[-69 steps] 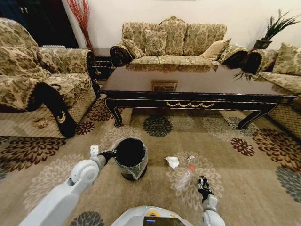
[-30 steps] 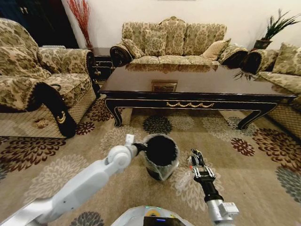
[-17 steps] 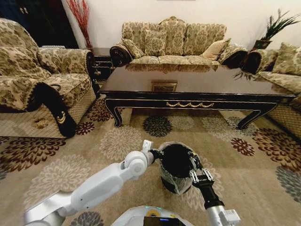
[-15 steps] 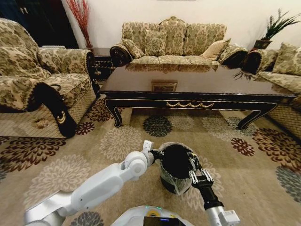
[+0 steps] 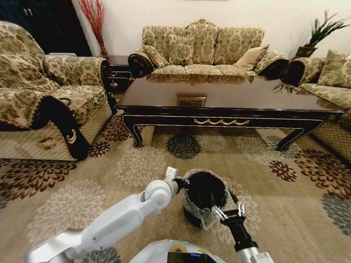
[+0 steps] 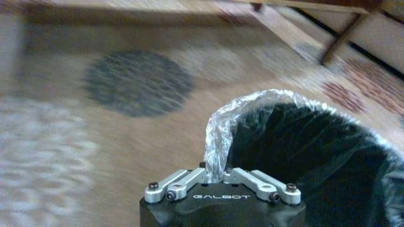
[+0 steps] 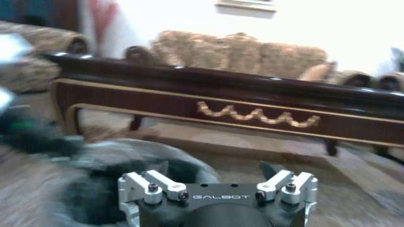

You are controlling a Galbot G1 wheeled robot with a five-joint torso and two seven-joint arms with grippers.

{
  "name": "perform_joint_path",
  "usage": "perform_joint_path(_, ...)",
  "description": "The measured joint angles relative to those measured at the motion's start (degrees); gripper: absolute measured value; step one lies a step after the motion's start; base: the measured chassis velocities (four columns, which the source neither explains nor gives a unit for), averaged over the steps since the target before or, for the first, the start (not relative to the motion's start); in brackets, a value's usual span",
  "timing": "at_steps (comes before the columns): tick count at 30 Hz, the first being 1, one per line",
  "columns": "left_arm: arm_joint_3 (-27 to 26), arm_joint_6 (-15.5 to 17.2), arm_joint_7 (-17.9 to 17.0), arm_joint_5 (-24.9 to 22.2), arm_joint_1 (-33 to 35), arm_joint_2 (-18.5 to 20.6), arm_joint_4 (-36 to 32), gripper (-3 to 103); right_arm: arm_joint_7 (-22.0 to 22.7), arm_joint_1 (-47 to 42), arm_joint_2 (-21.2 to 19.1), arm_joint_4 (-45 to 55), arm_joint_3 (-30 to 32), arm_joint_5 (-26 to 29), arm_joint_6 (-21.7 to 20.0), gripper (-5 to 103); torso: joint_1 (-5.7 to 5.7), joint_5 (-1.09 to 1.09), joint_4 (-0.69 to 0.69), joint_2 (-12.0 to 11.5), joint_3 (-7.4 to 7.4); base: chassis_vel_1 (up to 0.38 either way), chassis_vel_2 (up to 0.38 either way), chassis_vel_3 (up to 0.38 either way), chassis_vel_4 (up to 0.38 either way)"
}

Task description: Move to the front of the table and pick up the trash from the floor, then place it into the trash bin.

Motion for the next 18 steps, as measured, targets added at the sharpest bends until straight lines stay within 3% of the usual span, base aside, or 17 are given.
perform_joint_path(2,-8.78,-0.46,3.35,1.88,5.10,5.55,-0.76,3,2.94,3.49,-0.62,-1.24,0.87,4.15,-2.07,100,0.00,0.03,0.06,0.00,0.01,0.000,0.000,0.000,0.000)
perform_joint_path(3,-8.78,-0.46,3.35,1.88,5.10,5.55,-0.76,3,2.94,3.49,-0.62,-1.24,0.87,4.15,-2.07,100,0.00,0.03,0.06,0.00,0.01,0.000,0.000,0.000,0.000)
perform_joint_path(4,-12.91,-0.91,4.90,2.13,7.57,8.48,-0.98,3,5.19,5.64,-0.95,-2.58,1.39,6.96,-3.76,100,0.00,0.05,0.12,0.00,0.00,0.000,0.000,0.000,0.000)
perform_joint_path(6,-15.13,-1.26,5.73,2.15,8.95,10.07,-0.97,3,6.37,6.72,-1.18,-3.43,1.62,8.73,-4.83,100,-0.01,0.04,0.09,0.00,0.00,0.000,0.000,0.000,0.000)
perform_joint_path(7,-18.03,-1.85,7.00,2.16,10.56,11.96,-0.67,3,8.52,8.74,-1.72,-5.26,1.92,12.25,-7.10,100,0.00,0.03,0.12,0.00,0.01,0.000,0.000,0.000,0.000)
perform_joint_path(10,-19.86,-2.39,8.26,1.66,10.65,12.62,0.41,3,10.06,9.82,-1.82,-7.21,2.41,15.12,-9.28,100,0.00,0.07,0.09,0.00,0.00,0.000,0.000,0.000,0.000)
perform_joint_path(13,-21.47,-2.86,10.23,0.73,10.59,11.79,1.86,3,12.60,11.93,-2.20,-10.85,1.78,19.46,-14.83,100,0.00,-0.02,-0.05,0.00,0.02,0.000,0.000,0.000,0.000)
perform_joint_path(14,-21.47,-2.86,10.23,0.73,10.59,11.79,1.86,3,12.60,11.93,-2.20,-10.85,1.78,19.46,-14.83,100,0.00,-0.02,-0.05,0.00,0.02,0.000,0.000,0.000,0.000)
perform_joint_path(17,-26.51,-3.34,10.42,-0.43,14.55,11.61,0.51,3,16.59,17.33,-4.49,-15.90,-2.38,26.53,-21.91,100,0.00,0.03,0.03,0.00,0.01,0.000,0.000,0.000,0.000)
perform_joint_path(18,-26.51,-3.34,10.42,-0.43,14.55,11.61,0.51,3,16.59,17.33,-4.49,-15.90,-2.38,26.53,-21.91,100,0.00,0.03,0.03,0.00,0.01,0.000,0.000,0.000,0.000)
